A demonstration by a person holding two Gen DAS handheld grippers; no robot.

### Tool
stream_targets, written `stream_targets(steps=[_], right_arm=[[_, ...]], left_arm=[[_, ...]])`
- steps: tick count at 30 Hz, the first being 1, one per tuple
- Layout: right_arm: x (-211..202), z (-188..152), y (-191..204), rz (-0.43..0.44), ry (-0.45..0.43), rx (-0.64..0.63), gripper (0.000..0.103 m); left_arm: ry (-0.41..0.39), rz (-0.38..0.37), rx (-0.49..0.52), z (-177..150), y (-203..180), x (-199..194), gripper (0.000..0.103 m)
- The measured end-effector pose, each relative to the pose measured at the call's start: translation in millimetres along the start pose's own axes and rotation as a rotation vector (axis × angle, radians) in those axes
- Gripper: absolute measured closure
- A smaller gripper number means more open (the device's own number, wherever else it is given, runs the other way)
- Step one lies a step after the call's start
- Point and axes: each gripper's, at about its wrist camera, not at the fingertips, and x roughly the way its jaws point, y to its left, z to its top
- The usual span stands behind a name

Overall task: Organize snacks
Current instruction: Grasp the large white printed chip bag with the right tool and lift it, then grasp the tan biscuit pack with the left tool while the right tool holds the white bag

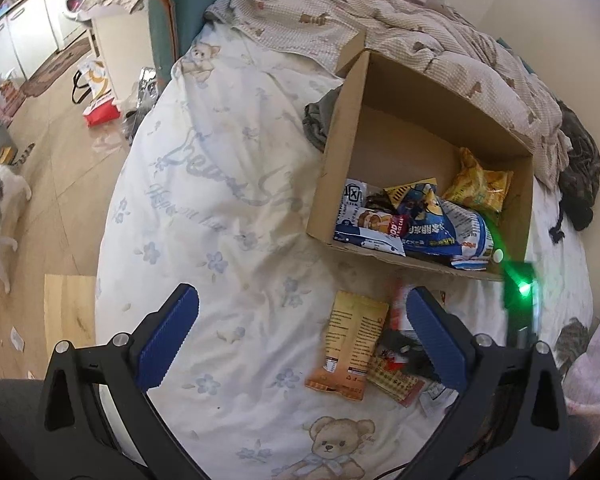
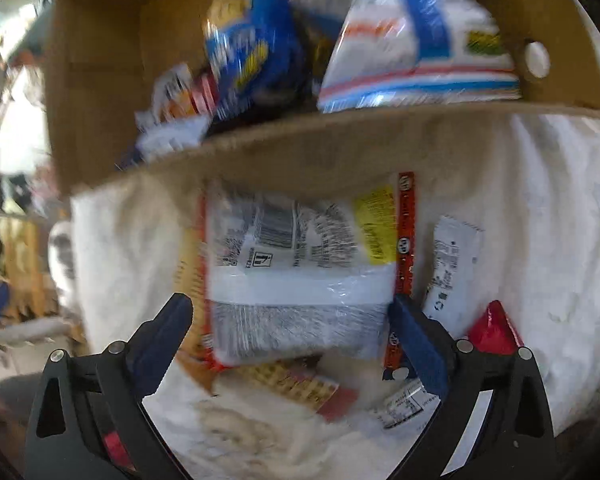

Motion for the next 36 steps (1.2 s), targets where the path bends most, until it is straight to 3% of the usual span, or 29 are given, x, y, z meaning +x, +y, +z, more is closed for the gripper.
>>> stream_targets(steps=[2, 6, 11, 24, 32, 36], right_arm=[[2, -1, 2, -0.025, -0.006, -0.016, 0.003], [-6, -2, -2, -0.031, -0.017, -0.013, 0.024], [-19, -7, -12, 0.006, -0.033, -0.001, 0.036], [-94, -40, -14, 0.133, -0.111, -0.033, 0.038], [-138, -58, -38, 0.173, -0.301, -0.02, 0.038], [-134, -60, -42, 0.184, -0.326, -0.003, 0.038]], left_arm=[[0.006, -0.002, -0.005, 0, 0, 2, 0.0], [0.008, -0.004, 0.003, 2, -5, 5, 0.0], [0.01, -0.014, 0.013, 2, -11, 5, 0.0], [0.001, 0.013, 0.01, 0, -4, 4, 0.001], [-0.027, 0.043, 0.064, -4, -10, 5, 0.001], [-0.006, 0.037, 0.081, -7, -13, 14, 0.001]])
